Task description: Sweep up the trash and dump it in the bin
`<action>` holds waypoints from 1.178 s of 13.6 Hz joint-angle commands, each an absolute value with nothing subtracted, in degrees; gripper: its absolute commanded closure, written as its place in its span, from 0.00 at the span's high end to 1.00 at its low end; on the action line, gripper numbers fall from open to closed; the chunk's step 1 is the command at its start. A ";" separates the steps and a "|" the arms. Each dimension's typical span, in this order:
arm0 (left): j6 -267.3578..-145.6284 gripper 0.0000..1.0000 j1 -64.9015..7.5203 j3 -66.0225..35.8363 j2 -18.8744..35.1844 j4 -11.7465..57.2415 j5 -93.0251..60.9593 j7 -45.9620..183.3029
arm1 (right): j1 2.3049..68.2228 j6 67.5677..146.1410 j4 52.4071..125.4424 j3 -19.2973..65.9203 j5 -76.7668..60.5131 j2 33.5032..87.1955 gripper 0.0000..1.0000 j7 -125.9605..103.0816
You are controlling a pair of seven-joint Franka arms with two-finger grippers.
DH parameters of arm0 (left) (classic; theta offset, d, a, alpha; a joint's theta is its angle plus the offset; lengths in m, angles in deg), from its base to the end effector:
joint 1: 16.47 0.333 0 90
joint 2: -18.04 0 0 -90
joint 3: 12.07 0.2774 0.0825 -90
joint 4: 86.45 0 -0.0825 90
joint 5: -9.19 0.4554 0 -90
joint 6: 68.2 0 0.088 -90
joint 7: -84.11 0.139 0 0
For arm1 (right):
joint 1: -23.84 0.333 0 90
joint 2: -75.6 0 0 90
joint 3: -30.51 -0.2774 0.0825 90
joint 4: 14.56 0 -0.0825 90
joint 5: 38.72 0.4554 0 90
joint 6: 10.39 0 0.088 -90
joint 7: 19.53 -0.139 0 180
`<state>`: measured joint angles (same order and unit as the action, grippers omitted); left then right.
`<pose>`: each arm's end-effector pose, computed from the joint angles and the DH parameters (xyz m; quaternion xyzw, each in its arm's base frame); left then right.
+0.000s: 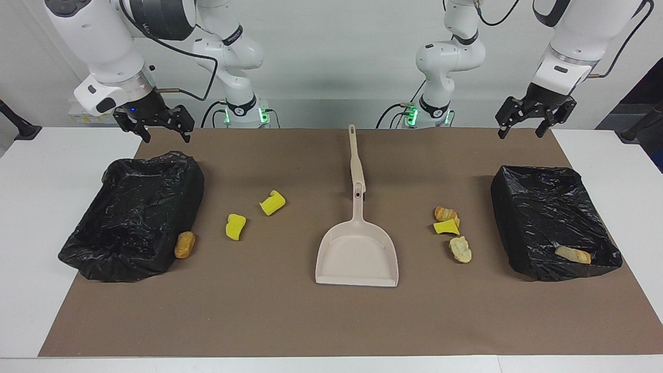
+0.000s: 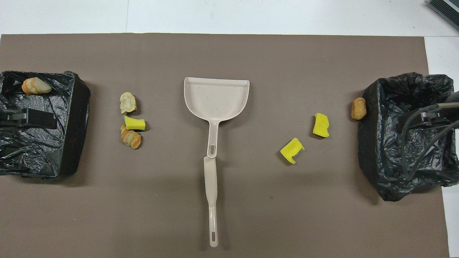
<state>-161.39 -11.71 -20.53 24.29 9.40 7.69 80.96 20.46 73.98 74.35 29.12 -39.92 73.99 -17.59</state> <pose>0.6017 -0.0457 0.5694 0.9995 -0.0043 0.0304 0.0069 0.6185 -0.0247 0.5387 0.9985 -0.0009 -0.0540 0.0083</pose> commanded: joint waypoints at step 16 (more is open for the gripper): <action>-161.36 1.00 -11.64 -20.42 25.16 10.23 7.43 80.60 | 27.70 77.66 73.33 28.75 -41.36 67.79 1.00 -17.24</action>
<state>-161.39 -11.71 -20.53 24.29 9.40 7.69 80.96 25.74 75.98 74.16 28.77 -40.59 70.09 -17.28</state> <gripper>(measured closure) 0.000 0.000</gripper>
